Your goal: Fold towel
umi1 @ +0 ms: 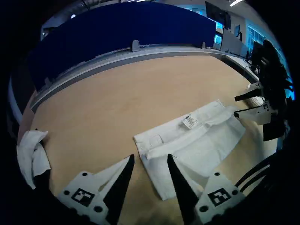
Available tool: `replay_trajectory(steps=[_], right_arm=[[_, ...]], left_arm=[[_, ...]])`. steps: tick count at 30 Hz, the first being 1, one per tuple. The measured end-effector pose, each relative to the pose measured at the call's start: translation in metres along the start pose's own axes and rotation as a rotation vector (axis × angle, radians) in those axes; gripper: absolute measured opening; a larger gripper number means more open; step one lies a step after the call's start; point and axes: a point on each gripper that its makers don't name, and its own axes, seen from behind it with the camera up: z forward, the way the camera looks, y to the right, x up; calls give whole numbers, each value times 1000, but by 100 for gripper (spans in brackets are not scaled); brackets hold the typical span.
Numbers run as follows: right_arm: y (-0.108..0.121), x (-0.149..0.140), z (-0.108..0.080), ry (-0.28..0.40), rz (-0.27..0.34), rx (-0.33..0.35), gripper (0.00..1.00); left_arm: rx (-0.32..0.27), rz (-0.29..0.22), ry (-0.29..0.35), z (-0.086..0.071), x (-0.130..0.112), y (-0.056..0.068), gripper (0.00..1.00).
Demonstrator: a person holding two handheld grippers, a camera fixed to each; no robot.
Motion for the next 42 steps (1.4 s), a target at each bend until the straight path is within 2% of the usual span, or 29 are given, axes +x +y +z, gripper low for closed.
replay_trajectory(steps=[4, 10, 15, 24, 42], right_arm=[[1, 4, 0, 10, 25, -1, 100], [4, 9, -2, 22, 22, -15, 100], [4, 11, -4, 24, 13, -20, 100], [4, 13, -12, 32, 15, -22, 100], [-4, -9, -48, 48, 42, -38, 100]], left_arm=[[8, -3, 8, -2, 1, -4, 87], [16, -4, 15, -4, 4, -7, 90], [17, -9, 22, -5, 6, -7, 90], [7, -8, 31, -11, 8, -1, 90], [21, -33, 43, -50, -14, 6, 90]])
